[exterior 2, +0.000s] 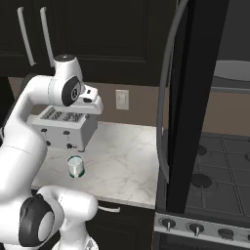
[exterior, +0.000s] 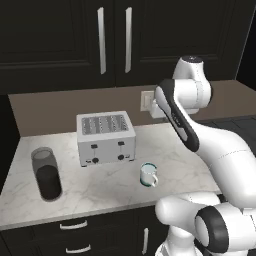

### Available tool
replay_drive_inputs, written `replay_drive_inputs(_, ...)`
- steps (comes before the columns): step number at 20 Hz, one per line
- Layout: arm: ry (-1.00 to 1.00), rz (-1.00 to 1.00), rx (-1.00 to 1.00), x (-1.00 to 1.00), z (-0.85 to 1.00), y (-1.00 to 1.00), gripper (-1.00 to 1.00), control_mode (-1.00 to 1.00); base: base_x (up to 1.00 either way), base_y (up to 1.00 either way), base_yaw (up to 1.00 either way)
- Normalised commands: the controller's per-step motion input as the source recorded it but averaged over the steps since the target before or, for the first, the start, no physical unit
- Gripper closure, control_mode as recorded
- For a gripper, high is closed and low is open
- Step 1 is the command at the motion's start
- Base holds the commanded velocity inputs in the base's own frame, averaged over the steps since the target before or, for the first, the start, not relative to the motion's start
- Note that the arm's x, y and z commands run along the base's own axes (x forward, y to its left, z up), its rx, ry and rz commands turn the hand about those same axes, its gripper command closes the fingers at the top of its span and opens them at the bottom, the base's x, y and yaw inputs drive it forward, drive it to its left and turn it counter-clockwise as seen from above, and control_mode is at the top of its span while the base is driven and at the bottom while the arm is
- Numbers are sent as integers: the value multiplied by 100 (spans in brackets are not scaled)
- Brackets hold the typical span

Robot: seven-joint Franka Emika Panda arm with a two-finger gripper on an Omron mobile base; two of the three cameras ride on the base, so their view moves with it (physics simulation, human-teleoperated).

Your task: Pick the mug from the counter and place it inside the microwave. Then close the microwave.

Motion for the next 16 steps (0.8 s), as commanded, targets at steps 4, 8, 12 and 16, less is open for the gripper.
replay_drive_inputs(4, 0, 0, 0, -13, 0, 0, -100, -100, 0, 0, 0)
replay_drive_inputs(8, 11, 0, 0, -15, -19, 0, -100, -100, 0, 0, 0)
replay_drive_inputs(12, 18, -2, 0, -20, -52, 0, -100, -100, 0, 0, 0)
replay_drive_inputs(16, 22, 0, 0, -16, -61, 0, -100, -100, 0, 0, 0)
